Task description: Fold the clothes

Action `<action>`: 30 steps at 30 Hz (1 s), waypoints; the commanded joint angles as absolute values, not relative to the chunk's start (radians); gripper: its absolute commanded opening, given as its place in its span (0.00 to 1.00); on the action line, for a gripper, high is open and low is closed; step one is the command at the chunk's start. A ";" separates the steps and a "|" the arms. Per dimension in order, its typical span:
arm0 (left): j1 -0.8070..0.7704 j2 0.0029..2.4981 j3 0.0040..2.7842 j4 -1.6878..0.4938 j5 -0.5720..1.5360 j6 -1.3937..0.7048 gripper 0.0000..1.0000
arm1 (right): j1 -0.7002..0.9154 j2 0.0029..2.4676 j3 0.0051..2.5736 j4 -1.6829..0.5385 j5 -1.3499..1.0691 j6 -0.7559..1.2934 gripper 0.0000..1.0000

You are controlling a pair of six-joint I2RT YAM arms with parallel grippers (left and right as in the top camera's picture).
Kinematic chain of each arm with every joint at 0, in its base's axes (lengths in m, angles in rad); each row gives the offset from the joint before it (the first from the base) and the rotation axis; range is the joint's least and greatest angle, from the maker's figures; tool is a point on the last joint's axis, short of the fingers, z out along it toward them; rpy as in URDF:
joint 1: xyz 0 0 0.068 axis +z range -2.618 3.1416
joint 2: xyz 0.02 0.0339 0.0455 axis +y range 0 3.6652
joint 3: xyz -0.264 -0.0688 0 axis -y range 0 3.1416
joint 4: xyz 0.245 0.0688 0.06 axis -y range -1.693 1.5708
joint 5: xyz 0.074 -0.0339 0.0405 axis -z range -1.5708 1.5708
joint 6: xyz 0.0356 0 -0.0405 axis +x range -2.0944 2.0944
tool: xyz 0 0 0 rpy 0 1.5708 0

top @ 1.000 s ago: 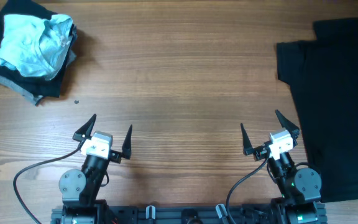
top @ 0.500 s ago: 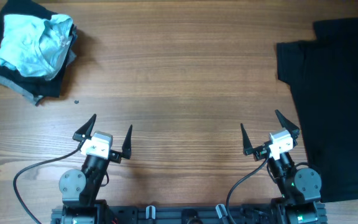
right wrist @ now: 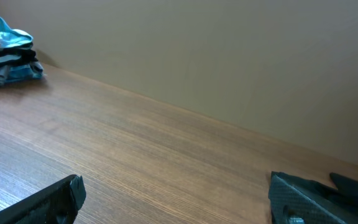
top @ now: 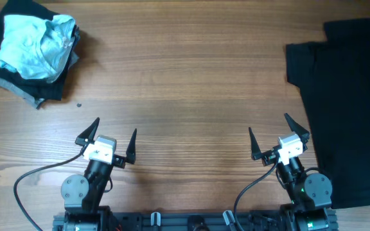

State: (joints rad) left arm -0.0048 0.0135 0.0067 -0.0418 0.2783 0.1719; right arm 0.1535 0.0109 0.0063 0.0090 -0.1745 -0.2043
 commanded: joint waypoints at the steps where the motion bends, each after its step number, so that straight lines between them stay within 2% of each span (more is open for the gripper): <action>1: -0.009 0.007 0.006 -0.049 0.276 0.179 1.00 | 0.150 0.007 0.005 0.014 -0.160 -0.210 1.00; 26: -0.009 0.009 0.006 -0.051 0.278 0.175 1.00 | 0.150 0.007 0.005 0.019 -0.160 -0.210 1.00; 30: -0.009 0.009 0.006 -0.046 0.331 0.145 1.00 | 0.150 0.007 0.005 0.022 -0.166 -0.206 1.00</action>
State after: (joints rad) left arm -0.0048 0.0139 0.0067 -0.0414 0.2825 0.1711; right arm 0.1532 0.0109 0.0063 0.0158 -0.1745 -0.2039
